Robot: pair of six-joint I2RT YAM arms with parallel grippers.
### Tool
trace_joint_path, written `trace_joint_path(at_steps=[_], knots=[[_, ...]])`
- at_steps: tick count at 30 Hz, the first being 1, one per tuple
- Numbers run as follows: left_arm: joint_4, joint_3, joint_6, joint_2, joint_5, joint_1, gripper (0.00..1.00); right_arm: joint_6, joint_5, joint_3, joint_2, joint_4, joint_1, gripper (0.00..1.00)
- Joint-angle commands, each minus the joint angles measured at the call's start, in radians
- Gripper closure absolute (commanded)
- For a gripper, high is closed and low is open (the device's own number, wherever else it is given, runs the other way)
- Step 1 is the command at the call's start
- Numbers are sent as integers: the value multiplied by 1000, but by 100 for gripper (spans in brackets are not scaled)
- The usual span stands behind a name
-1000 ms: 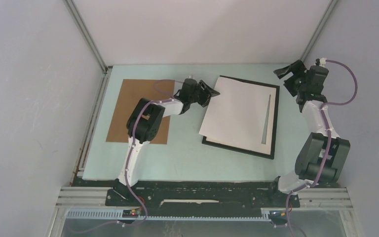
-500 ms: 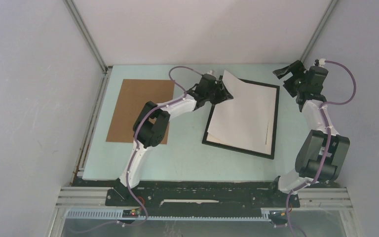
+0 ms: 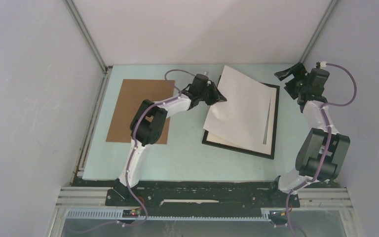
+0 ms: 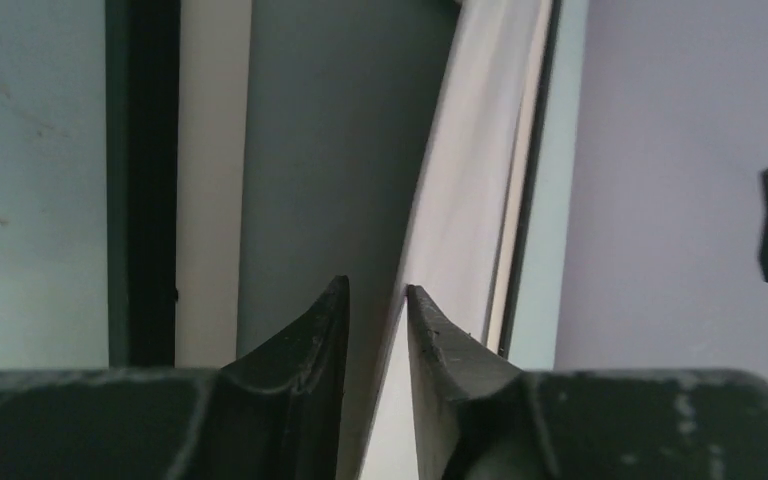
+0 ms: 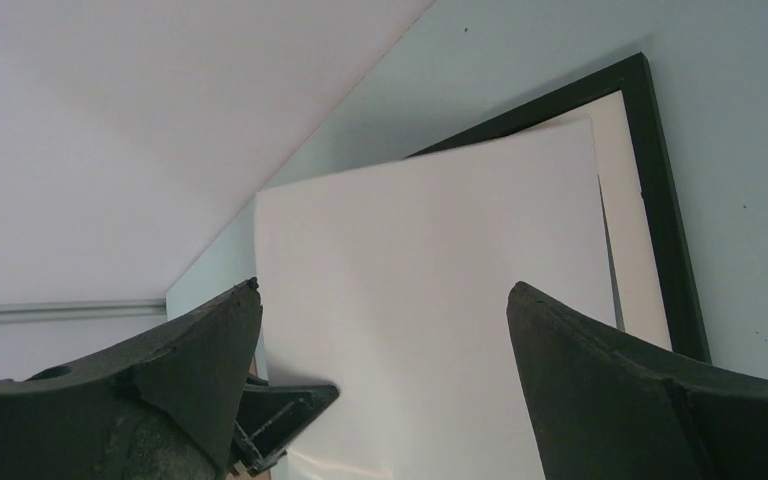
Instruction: Put the photo into the frame
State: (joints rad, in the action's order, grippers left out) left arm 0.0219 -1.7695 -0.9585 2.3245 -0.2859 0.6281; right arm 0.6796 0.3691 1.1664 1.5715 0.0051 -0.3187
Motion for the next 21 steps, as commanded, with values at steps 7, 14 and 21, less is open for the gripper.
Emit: trace_joint_path(at_steps=[7, 14, 21], knots=[[-477, 85, -38, -14, -227, -11, 89, 6, 10, -9, 5, 49, -3, 0], [-503, 77, -101, 22, -225, 0, 90, 7, 11, -9, 4, 52, -2, 0], [-531, 102, -168, 4, -257, 5, 100, 10, 17, -10, 12, 55, -2, 0]])
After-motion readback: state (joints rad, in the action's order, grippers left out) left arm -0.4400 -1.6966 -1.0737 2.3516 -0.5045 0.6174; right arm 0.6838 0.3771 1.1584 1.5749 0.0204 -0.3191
